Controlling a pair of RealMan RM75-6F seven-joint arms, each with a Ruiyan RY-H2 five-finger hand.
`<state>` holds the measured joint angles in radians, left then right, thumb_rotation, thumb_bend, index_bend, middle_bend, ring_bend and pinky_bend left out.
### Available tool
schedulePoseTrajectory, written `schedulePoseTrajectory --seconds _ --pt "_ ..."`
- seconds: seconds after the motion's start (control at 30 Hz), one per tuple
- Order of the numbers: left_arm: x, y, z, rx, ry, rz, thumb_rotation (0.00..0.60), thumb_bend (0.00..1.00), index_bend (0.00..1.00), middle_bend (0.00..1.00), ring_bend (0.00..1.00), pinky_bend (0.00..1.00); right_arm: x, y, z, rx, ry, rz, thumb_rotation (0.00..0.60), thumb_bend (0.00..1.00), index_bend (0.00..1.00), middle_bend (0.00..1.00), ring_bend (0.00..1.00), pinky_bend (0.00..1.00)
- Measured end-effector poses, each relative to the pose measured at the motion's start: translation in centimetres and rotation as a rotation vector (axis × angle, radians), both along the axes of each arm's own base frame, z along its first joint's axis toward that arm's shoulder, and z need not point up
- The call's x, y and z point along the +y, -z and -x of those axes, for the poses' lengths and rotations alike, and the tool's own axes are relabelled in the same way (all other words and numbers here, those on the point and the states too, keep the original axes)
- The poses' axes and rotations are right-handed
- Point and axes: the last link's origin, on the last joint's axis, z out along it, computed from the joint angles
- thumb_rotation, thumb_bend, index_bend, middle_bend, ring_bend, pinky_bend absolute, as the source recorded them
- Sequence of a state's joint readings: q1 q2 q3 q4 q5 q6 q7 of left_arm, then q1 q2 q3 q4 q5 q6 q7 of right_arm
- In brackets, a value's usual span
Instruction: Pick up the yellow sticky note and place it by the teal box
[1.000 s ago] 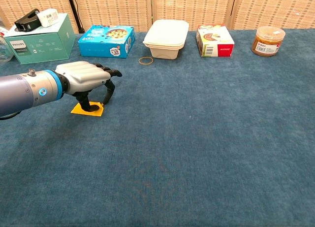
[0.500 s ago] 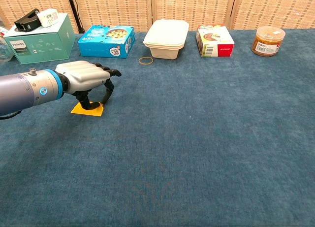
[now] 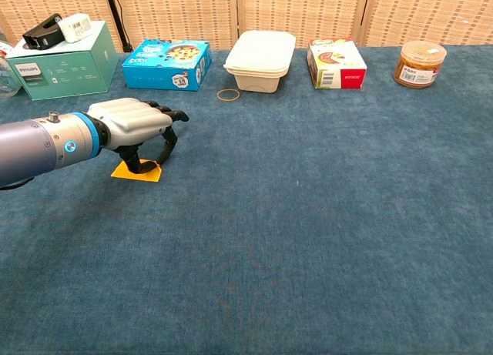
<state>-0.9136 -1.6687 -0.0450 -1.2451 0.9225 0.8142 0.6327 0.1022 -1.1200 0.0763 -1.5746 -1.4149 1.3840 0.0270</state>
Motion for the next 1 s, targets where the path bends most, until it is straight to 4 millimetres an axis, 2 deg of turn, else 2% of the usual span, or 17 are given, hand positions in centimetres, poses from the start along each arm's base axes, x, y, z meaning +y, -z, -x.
schedulePoseTrajectory --seconds 0.17,0.4,1.0 --pt "-0.1 0.1 0.1 0.000 0.002 0.003 0.600 0.55 0.61 0.00 0.00 0.00 0.0 -0.1 0.0 -0.003 0.000 0.001 0.600 0.00 0.00 0.00 0.00 0.00" --pt "-0.1 -0.3 0.4 -0.002 0.005 -0.002 0.600 0.56 0.62 0.00 0.00 0.00 0.0 -0.1 0.0 -0.005 -0.003 -0.001 0.600 0.00 0.00 0.00 0.00 0.00" --pt "-0.2 -3.7 3.6 -0.028 -0.024 -0.005 0.600 0.56 0.62 0.00 0.00 0.00 0.1 0.3 -0.2 0.003 -0.004 -0.012 0.600 0.00 0.00 0.00 0.00 0.00"
